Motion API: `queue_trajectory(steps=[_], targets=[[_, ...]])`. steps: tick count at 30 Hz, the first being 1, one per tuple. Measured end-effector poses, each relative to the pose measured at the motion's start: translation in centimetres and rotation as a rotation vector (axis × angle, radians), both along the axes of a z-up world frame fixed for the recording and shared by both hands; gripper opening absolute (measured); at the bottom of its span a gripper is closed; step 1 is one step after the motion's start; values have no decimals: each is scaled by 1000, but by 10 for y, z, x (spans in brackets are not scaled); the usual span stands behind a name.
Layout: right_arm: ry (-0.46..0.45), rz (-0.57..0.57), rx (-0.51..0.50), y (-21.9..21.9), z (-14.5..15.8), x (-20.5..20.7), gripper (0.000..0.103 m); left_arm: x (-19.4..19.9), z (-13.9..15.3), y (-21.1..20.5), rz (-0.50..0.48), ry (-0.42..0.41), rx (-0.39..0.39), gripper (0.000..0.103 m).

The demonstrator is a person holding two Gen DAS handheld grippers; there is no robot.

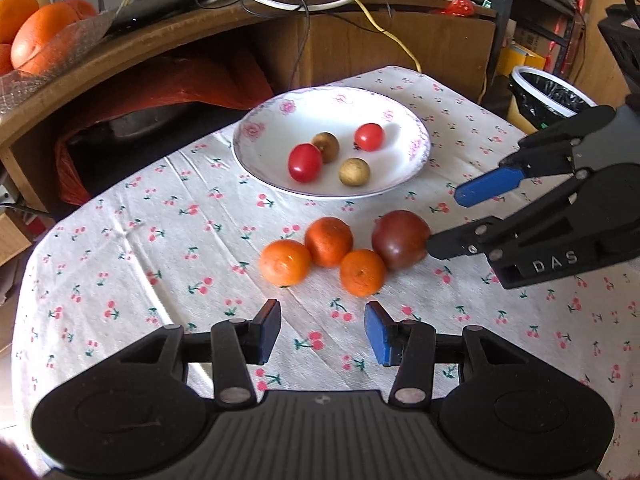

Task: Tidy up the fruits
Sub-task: 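Move both open tools back to the oranges and dark tomato, then grasp the large dark red tomato with the right tool while the left tool grasps a small orange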

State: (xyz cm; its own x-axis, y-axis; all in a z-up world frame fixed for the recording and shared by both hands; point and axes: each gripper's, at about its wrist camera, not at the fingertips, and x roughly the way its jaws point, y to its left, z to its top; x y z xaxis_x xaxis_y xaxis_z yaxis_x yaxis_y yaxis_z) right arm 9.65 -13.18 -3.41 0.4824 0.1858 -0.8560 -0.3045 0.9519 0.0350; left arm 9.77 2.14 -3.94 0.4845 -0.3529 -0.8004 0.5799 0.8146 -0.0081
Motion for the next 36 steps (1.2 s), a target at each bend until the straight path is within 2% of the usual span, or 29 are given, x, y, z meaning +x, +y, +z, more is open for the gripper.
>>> queue_trajectory(steps=[4, 15, 20, 23, 31, 36], targets=[[7, 37, 40, 1, 1, 3, 47, 0, 0, -2, -14, 9, -3, 55], [49, 175, 50, 15, -2, 18, 46, 1, -4, -1, -19, 36, -18, 55], [87, 161, 21, 17, -19, 26, 46, 2, -8, 1, -14, 54, -22, 55], [101, 157, 51, 16, -21, 28, 36, 4, -9, 0, -14, 62, -26, 55], [105, 106, 27, 5, -15, 24, 36, 14, -12, -17, -13, 87, -74, 55], [92, 45, 30, -12, -12, 19, 36, 18, -16, -30, 10, 50, -60, 55]])
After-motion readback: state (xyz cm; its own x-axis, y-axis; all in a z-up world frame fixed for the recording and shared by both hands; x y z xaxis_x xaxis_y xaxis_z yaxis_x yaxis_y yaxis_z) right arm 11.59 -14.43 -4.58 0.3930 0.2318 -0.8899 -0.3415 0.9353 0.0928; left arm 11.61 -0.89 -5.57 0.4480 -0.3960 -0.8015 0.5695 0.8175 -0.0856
